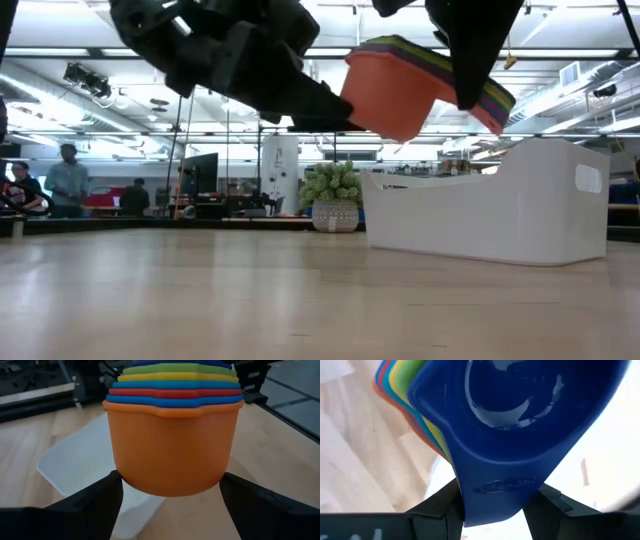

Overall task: Nest measuring cups in basket
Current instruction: Put the stacked measuring cups into the white bin

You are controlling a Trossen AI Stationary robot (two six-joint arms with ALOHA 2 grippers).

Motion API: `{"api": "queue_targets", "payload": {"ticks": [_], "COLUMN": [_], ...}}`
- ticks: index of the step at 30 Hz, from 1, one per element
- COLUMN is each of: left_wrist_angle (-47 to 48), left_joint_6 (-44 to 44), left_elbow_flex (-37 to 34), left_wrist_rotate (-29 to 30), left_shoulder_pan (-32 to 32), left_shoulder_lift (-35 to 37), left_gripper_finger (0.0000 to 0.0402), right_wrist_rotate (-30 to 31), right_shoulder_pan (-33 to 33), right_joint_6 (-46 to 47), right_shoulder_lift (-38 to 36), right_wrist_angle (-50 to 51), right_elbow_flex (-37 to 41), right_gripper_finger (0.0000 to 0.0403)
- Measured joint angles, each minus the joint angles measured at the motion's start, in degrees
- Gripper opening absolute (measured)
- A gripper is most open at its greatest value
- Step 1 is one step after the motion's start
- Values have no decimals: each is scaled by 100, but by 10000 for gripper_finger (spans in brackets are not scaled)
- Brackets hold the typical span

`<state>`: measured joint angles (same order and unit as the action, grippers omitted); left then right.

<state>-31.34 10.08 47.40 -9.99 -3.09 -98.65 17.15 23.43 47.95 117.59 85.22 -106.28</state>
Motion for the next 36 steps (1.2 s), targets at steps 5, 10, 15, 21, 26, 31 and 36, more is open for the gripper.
{"api": "queue_targets", "payload": {"ticks": [5,10,15,21,26,31,36], "left_wrist_angle": [-27,-86,-30,24,90,75,4], "left_joint_6": [25,137,154,138,130,110,90], "left_elbow_flex": [123,329,637,1000,1179,1248,1250], "left_wrist_rotate": [-180,-215,-315,-411,-417,-448,-466], "left_shoulder_pan": [152,207,293,417,467,530,570], "left_shoulder_lift": [-83,-191,-666,-1138,-1296,-1349,-1377], "left_gripper_finger": [325,325,325,325,325,325,325], "right_wrist_rotate": [72,39,-12,24,-54,-51,-53], "right_shoulder_pan": [-3,4,8,-24,-64,-63,-86], "right_joint_6": [175,432,522,612,769,792,801], "right_shoulder_lift": [-111,-182,-193,-207,-187,-271,-497], "right_wrist_angle": [147,421,535,550,511,419,190], "right_elbow_flex": [0,-7,-4,309,639,847,1077], "right_gripper_finger": [176,176,176,176,176,176,175]}}
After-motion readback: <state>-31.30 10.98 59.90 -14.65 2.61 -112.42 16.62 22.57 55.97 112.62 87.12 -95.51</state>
